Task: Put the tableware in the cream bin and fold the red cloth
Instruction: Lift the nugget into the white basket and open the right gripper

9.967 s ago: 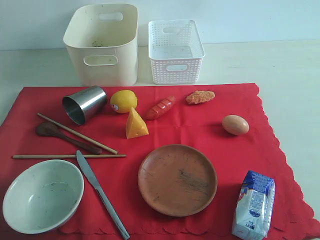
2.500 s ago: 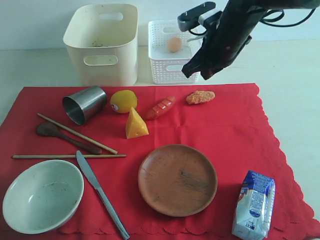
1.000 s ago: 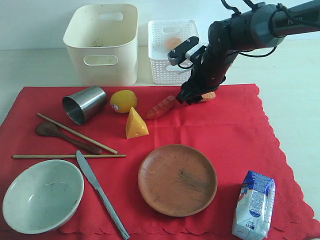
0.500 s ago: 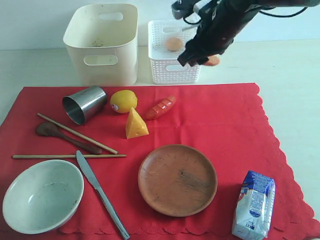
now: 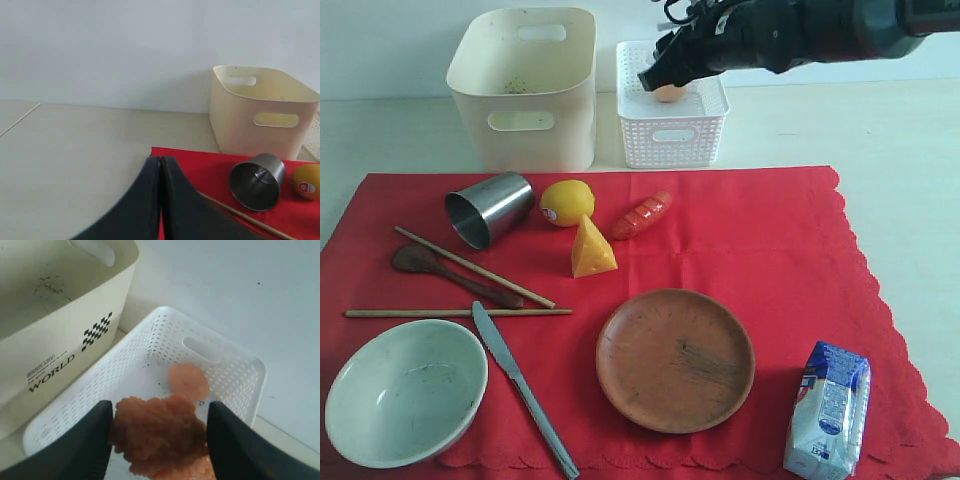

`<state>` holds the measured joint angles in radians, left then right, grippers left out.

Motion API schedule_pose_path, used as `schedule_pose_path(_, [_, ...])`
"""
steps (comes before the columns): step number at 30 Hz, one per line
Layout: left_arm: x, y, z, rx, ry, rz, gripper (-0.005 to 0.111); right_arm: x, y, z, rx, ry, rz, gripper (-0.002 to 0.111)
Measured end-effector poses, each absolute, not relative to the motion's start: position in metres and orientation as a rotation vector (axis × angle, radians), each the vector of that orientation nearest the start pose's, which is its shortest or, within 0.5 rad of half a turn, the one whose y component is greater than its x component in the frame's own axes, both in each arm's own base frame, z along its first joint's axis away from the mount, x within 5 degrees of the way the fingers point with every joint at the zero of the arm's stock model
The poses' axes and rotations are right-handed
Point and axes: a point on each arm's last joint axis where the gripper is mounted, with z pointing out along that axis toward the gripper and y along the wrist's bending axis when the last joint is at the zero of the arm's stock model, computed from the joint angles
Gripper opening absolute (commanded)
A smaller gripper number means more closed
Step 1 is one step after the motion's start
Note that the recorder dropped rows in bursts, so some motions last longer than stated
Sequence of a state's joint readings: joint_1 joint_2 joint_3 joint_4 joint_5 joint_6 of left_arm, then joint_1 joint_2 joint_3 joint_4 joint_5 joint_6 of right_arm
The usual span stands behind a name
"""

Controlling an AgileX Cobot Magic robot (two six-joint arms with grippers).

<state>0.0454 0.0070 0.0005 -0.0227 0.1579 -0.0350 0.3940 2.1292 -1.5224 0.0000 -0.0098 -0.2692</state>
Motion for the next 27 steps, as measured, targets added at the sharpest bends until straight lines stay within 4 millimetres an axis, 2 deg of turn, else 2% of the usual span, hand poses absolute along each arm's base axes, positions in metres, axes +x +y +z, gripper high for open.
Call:
schedule_pose_path(4, [0.057,0.002,0.198,-0.082,1.647,-0.012,0.001,0.458,0.19,0.173,-0.674,1.957,0.077,0.001])
schedule_pose_path(7, [0.057,0.002,0.198,-0.082,1.647,-0.012,0.001,0.461,0.191,0.161,-0.67,1.954,0.078,0.009])
schedule_pose_path(15, [0.057,0.002,0.198,-0.082,1.647,-0.012,0.001,0.463,0.193,0.142,-0.67,1.954,0.078,0.052])
schedule_pose_path(20, [0.057,0.002,0.198,-0.082,1.647,-0.012,0.001,0.464,0.193,0.139,-0.671,1.956,0.078,0.072])
schedule_pose_path(27, [0.057,0.002,0.198,-0.082,1.647,-0.012,0.001,0.464,0.193,0.139,-0.655,1.96,0.088,0.076])
